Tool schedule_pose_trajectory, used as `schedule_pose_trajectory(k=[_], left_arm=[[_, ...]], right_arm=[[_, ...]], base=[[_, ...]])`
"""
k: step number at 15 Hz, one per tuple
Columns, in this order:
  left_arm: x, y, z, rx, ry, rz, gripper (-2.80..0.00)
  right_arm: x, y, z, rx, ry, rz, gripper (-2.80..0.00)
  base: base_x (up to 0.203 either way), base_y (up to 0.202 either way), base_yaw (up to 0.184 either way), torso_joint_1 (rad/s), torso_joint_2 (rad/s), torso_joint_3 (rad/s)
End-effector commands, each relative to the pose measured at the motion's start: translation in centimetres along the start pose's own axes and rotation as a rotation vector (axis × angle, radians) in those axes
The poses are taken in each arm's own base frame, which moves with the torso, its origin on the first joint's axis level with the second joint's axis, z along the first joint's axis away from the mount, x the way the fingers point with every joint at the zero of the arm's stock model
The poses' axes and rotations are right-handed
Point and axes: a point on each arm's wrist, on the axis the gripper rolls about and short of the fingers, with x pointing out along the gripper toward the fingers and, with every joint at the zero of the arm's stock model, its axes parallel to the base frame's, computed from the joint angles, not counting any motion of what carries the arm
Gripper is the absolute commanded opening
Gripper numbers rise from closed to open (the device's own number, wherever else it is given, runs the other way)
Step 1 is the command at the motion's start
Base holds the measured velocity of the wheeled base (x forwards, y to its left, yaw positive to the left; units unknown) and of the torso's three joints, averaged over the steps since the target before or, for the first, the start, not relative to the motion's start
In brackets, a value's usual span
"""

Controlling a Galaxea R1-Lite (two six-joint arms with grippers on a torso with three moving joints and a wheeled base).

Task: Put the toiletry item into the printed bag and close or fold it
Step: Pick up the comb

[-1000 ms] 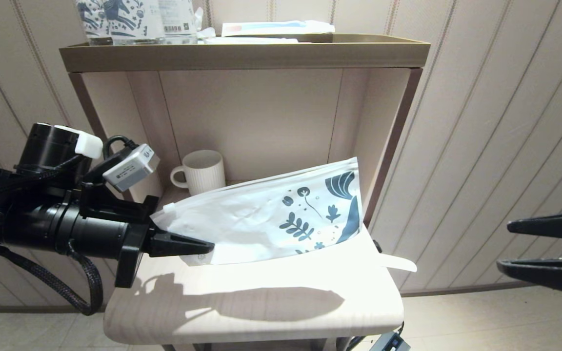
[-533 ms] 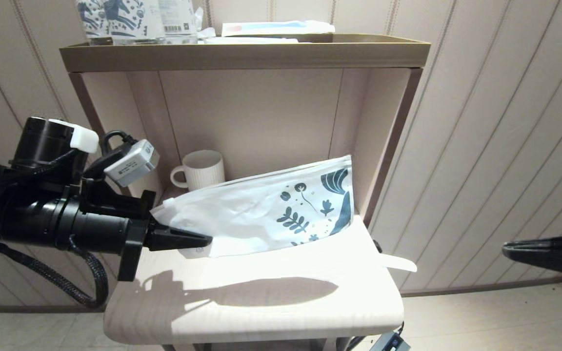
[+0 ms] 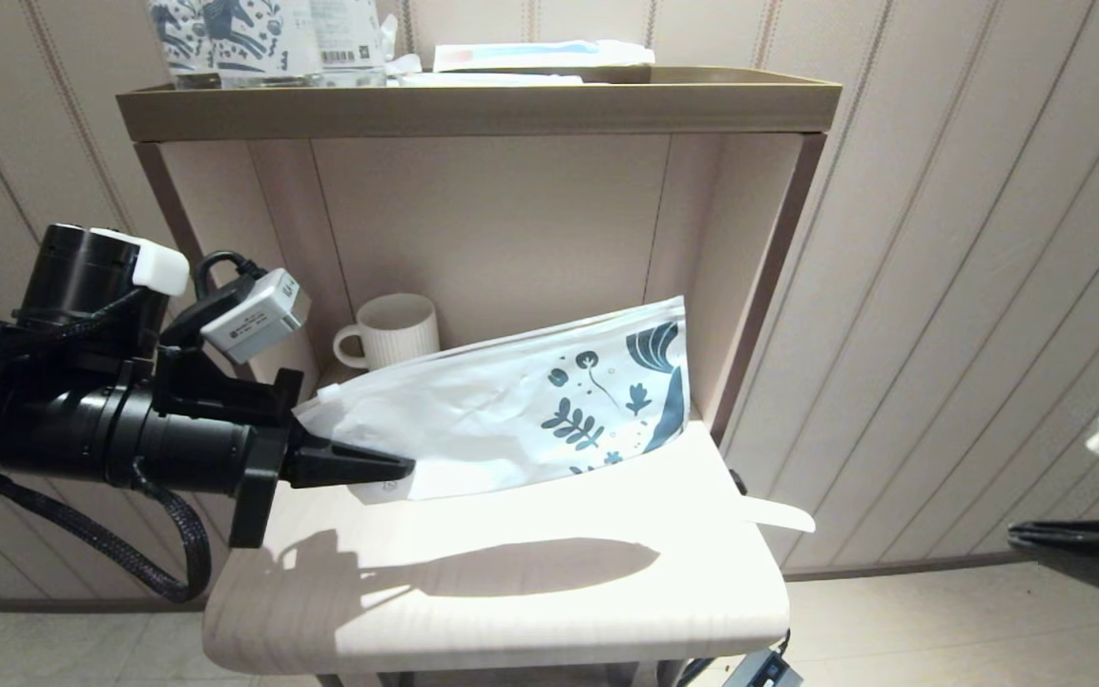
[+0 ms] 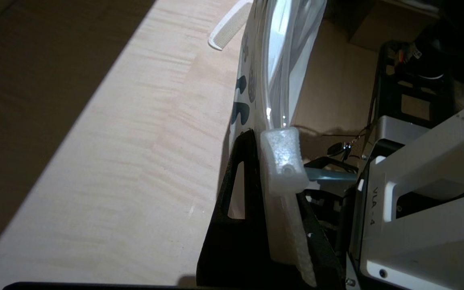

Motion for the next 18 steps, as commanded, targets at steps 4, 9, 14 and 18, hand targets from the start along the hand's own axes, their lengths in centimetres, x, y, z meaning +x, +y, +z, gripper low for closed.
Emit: schedule_pose_trajectory(k=[4,9,14,18], left_arm=[[0.2,0.2,-0.2,-0.003,0.003,-0.006,-2.80],[0.3,0.3,-0.3,-0.008,0.018,0.011,-2.80],[0.6,0.4,-0.5,-0.015,0.026,0.004,-2.80],[0.7,0.5,-0.6,-0.019,0.029,0.002,-2.80]], right_arm=[[1.3,2.8,-3.9,-0.178,0.151,-0.007,-2.80],[2.4,4.2,-4.6,-0.245,0.148,0.028,-2.80],[6.3,6.1,-4.3,-0.167,-0.021,-0.106,-2.80],[8.9,7.3,-4.6,-0.069,-0.150,-0.224,-2.80]], base=[[0.000,0.000,0.000,0.000,0.00,0.000],[0.000,0.000,0.000,0.000,0.00,0.000],[0.000,0.000,0.000,0.000,0.00,0.000],[0.000,0.000,0.000,0.000,0.00,0.000]])
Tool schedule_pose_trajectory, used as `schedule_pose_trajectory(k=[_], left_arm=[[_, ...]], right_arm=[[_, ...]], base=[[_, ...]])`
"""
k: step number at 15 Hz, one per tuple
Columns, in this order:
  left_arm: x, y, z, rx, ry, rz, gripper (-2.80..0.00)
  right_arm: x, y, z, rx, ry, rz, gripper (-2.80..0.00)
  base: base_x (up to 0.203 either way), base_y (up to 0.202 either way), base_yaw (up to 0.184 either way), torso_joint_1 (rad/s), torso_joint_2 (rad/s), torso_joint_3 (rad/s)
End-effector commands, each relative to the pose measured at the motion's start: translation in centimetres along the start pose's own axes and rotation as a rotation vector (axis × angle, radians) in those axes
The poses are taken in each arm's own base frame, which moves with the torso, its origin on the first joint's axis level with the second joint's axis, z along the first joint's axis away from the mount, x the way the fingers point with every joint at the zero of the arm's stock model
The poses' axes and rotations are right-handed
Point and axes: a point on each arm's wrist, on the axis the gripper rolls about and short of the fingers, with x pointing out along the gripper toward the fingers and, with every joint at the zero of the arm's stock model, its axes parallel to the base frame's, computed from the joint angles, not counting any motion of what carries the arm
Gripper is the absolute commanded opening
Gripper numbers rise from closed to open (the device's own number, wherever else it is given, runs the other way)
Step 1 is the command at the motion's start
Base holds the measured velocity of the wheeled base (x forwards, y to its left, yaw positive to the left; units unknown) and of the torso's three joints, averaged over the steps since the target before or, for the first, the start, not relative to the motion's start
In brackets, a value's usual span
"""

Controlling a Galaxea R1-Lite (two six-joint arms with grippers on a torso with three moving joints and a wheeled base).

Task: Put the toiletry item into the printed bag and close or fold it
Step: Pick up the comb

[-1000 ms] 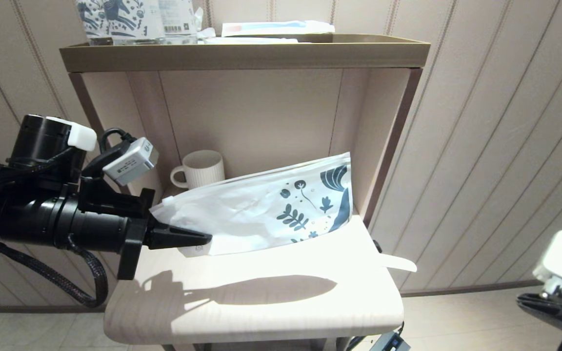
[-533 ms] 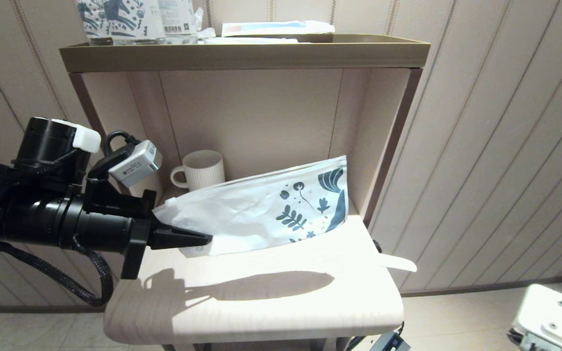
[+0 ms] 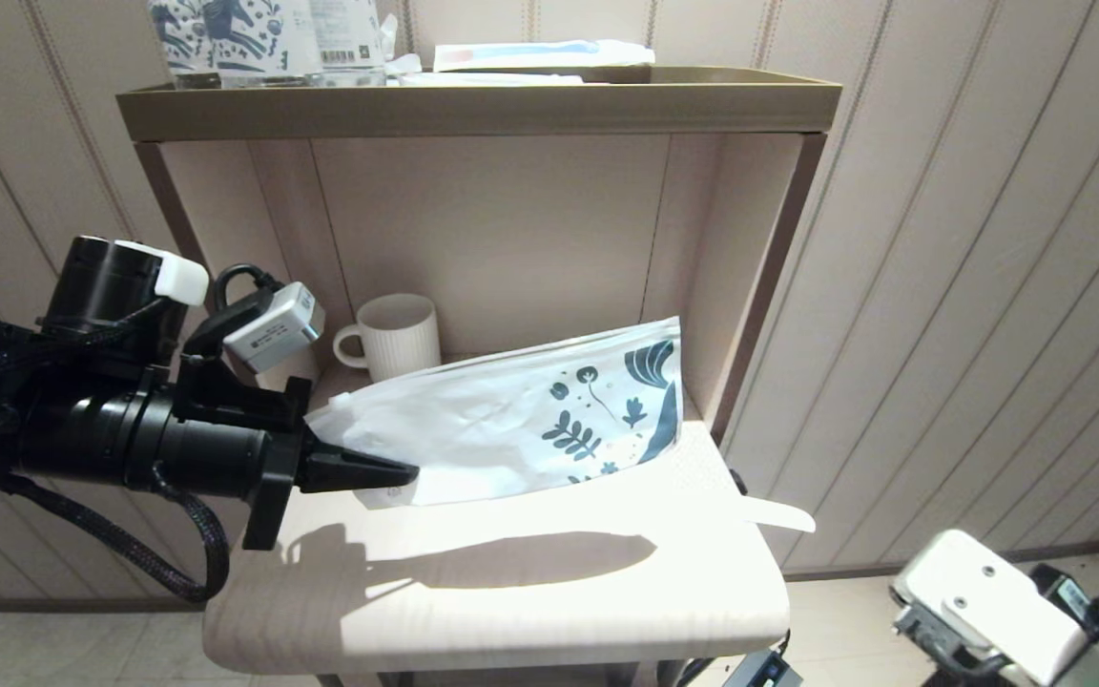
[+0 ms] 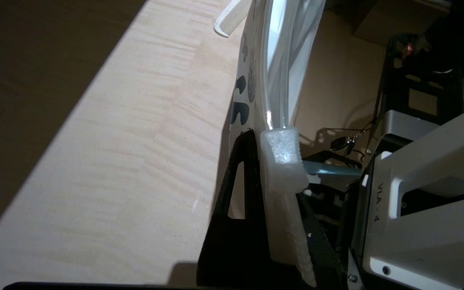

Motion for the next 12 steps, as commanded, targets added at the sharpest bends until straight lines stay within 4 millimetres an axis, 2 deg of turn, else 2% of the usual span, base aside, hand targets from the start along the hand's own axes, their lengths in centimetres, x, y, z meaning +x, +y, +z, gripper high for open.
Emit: schedule_pose_trajectory(k=[1,3,11,12], left_arm=[[0.09,0.04,-0.11,0.001,0.001,-0.006,-2.80],[0.08,0.02,-0.14,0.002,0.002,-0.007,-2.80],[0.37,0.05,-0.31,-0.001,0.013,-0.009,-2.80],[0.37,0.05,-0.30,-0.001,0.013,-0.009,-2.80]], right_arm=[[1.24,0.70,0.51,0.086,-0.059,-0.058,-2.80],[1.59,1.01,0.33,0.132,-0.042,-0.053,-2.80],[0.89,0.54,0.34,0.152,-0.059,-0.082,-2.80],[0.82,0.43,0.46,0.158,-0.064,-0.087,0.00]], base=[[0.000,0.000,0.000,0.000,0.00,0.000],[0.000,0.000,0.000,0.000,0.00,0.000],[0.000,0.000,0.000,0.000,0.00,0.000],[0.000,0.000,0.000,0.000,0.00,0.000]])
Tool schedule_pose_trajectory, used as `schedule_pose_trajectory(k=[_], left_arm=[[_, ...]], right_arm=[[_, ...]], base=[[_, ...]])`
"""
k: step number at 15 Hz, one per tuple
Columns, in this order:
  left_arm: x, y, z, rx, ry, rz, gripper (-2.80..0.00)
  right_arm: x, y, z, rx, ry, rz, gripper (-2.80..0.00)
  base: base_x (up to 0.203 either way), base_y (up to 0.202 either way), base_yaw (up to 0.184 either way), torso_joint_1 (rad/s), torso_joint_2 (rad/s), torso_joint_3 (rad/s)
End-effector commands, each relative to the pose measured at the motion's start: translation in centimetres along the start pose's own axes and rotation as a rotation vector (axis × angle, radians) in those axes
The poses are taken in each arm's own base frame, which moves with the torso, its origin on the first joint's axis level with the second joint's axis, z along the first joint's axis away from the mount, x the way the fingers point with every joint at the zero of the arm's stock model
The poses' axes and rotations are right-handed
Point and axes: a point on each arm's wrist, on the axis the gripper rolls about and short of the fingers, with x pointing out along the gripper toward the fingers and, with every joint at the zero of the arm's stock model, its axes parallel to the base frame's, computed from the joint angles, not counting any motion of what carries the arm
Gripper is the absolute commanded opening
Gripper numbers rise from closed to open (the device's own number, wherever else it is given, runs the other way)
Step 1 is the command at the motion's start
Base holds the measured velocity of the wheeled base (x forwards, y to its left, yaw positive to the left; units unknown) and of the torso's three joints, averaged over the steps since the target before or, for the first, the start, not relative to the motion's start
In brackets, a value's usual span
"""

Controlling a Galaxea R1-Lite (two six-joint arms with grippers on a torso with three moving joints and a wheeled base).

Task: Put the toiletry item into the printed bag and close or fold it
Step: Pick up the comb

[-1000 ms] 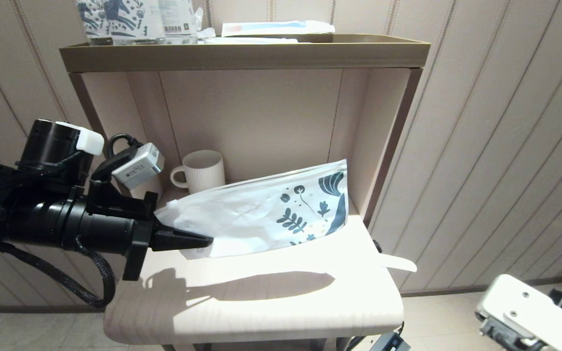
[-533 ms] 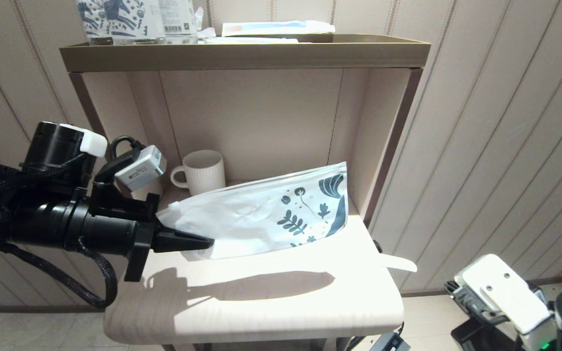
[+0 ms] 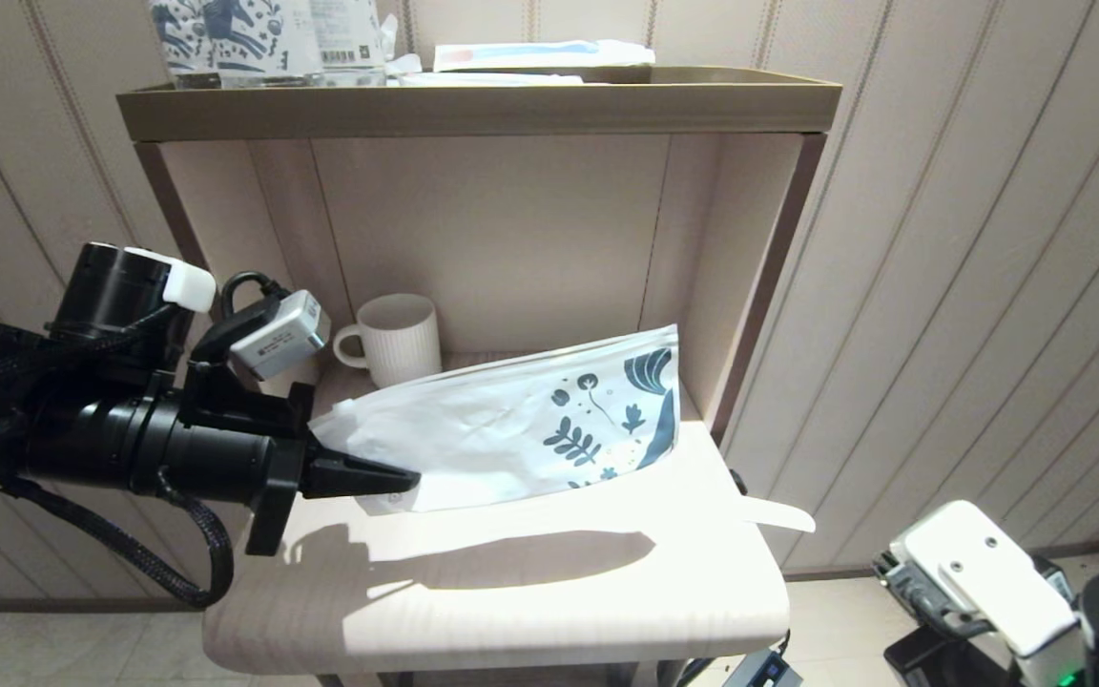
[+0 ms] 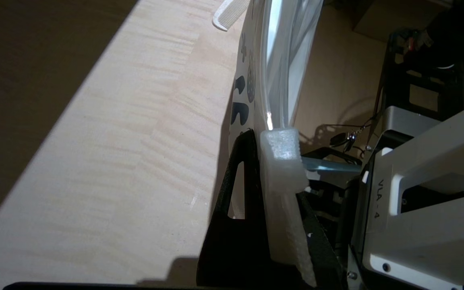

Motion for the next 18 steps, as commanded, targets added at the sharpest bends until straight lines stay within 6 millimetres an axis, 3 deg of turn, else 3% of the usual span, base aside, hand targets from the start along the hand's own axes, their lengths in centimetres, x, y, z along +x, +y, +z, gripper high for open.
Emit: schedule_pose_trajectory(k=[1,3,4,8,13,15,18], left_arm=[[0.1,0.0,0.0,0.001,0.000,-0.007,-2.80],[0.1,0.0,0.0,0.002,0.000,-0.009,-2.80],[0.1,-0.1,0.0,0.003,0.000,-0.010,-2.80],[0.3,-0.2,-0.1,0.002,0.003,-0.017,-2.80],[0.4,-0.3,-0.1,0.004,0.006,-0.023,-2.80],[0.5,-0.4,-0.1,0.005,0.006,-0.025,-2.80],[0.5,-0.4,-0.1,0.004,0.006,-0.027,-2.80]], right_arm=[[-0.2,-0.2,0.3,0.016,-0.016,-0.009,0.00],[-0.1,-0.2,0.4,0.041,-0.016,-0.008,0.00],[-0.1,-0.2,0.4,0.063,-0.016,-0.007,-2.80],[0.0,0.6,-0.2,0.144,0.076,0.060,-2.80],[-0.6,0.7,0.8,0.285,0.131,0.164,-2.80],[-0.6,0.3,1.5,0.295,0.107,0.147,-2.80],[-1.5,-2.4,3.3,0.309,0.033,0.079,-2.80]], base=[[0.000,0.000,0.000,0.000,0.00,0.000],[0.000,0.000,0.000,0.000,0.00,0.000],[0.000,0.000,0.000,0.000,0.00,0.000],[0.000,0.000,0.000,0.000,0.00,0.000],[0.000,0.000,0.000,0.000,0.00,0.000],[0.000,0.000,0.000,0.000,0.00,0.000],[0.000,0.000,0.000,0.000,0.00,0.000]])
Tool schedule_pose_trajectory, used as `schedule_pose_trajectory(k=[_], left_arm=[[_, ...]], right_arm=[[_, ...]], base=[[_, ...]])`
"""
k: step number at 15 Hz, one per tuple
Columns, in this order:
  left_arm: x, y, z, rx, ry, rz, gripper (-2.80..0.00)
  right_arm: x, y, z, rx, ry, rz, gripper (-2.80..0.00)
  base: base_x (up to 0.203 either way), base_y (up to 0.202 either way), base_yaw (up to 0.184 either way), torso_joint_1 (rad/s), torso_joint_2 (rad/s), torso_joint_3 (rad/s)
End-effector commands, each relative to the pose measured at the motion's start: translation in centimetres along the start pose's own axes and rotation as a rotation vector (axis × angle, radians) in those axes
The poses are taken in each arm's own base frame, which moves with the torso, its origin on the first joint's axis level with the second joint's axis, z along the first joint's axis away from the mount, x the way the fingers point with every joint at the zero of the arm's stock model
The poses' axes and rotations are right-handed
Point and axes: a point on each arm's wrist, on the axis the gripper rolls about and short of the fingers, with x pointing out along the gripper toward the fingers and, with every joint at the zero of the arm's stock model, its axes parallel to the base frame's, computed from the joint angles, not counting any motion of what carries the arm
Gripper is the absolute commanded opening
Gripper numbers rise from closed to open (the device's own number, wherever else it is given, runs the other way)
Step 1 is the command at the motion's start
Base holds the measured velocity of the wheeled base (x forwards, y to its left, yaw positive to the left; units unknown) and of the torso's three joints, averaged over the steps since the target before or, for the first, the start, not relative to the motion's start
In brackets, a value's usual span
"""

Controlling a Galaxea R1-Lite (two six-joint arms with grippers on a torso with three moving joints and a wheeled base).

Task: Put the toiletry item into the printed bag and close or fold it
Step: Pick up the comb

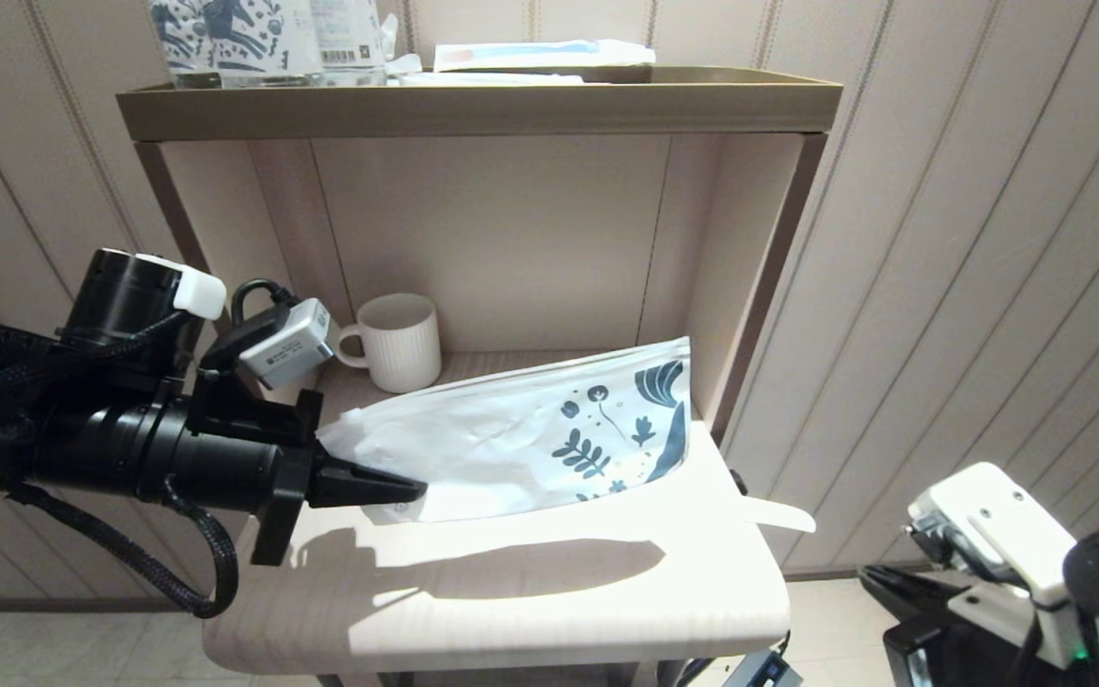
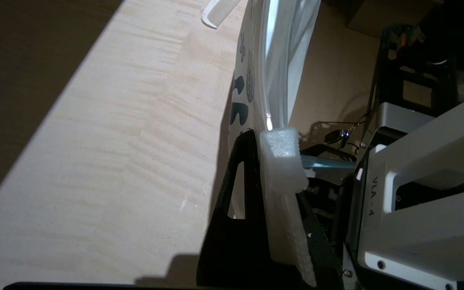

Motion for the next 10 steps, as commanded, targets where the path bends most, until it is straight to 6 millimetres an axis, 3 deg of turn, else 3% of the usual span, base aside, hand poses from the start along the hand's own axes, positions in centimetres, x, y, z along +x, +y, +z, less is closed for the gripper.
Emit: schedule_pose_trajectory(k=[1,10], left_arm=[[0.1,-0.1,-0.1,0.001,0.001,-0.010,-2.80],[1.2,-0.6,-0.4,0.002,0.034,-0.025,-2.80]], right_arm=[[-1.4,-1.8,1.8,0.042,-0.087,-0.050,-2.80],[-2.1,-2.8,4.1,0.091,-0.161,-0.070,-2.80]], base=[[0.000,0.000,0.000,0.000,0.00,0.000],[0.000,0.000,0.000,0.000,0.00,0.000]])
